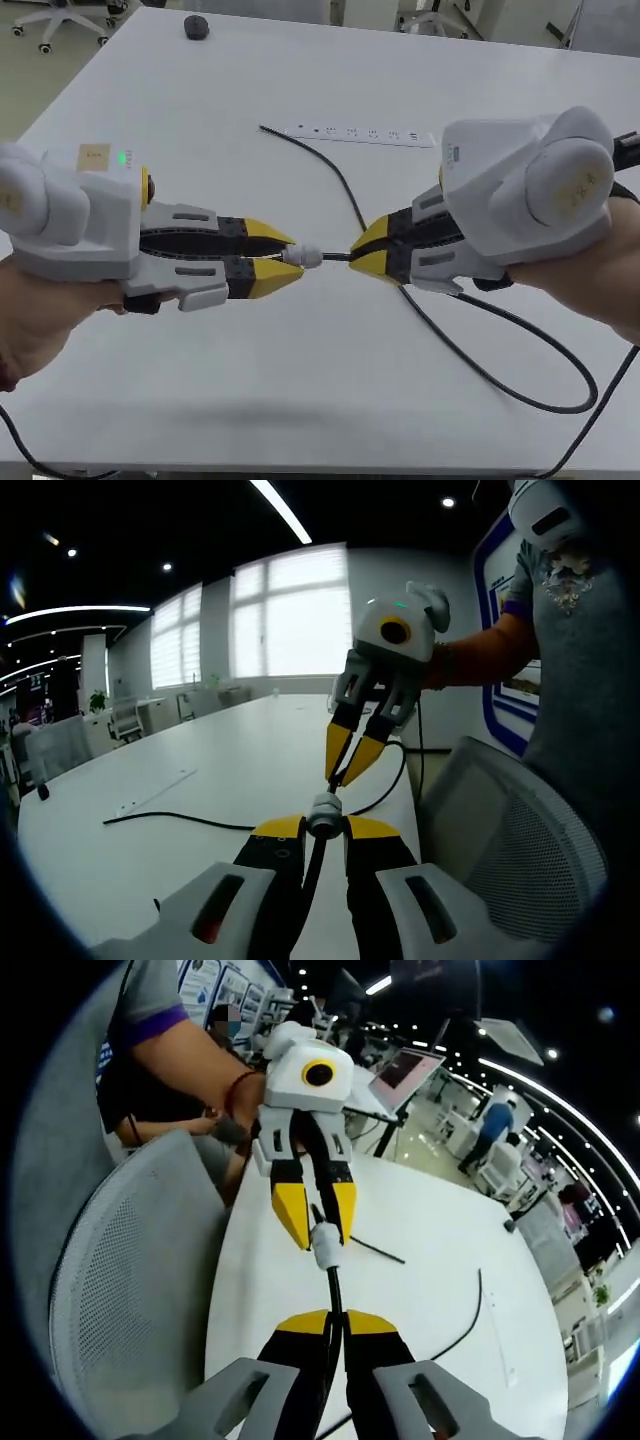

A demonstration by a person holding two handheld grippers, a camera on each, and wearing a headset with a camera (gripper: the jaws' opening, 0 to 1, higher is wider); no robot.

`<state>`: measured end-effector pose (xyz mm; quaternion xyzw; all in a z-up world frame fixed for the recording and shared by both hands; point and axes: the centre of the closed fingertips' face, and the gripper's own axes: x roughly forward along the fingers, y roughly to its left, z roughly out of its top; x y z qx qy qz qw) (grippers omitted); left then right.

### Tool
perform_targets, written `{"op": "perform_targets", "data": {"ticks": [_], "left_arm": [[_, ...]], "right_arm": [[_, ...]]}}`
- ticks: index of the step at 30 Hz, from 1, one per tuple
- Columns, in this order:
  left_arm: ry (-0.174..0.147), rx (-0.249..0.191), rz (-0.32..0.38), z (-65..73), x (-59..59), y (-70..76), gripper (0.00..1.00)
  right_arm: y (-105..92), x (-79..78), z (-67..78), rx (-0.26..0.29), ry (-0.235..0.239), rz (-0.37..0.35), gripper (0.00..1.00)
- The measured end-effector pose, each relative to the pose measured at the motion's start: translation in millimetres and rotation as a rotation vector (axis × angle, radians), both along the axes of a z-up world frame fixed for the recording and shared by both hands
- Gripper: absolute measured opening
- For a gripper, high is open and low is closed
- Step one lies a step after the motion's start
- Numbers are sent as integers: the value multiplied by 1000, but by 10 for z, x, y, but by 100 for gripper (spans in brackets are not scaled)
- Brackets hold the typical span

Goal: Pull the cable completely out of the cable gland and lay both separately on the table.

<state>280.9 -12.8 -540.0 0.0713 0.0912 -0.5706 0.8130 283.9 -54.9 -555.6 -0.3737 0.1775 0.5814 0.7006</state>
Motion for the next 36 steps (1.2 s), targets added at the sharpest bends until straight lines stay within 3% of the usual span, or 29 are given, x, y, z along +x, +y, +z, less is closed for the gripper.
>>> {"op": "perform_targets", "data": {"ticks": [20,27,36], "left_arm": [[13,-11,17,1,53,63,15],[23,-39,25,41,53,77,15],[29,-37,8,22,1,17,15]], "right_arm": [[-585,123,-533,-133,50,-86,0],[-720,159,-672,-162,73,-111,0],[-777,180,-785,-189,72,-116,0]]}}
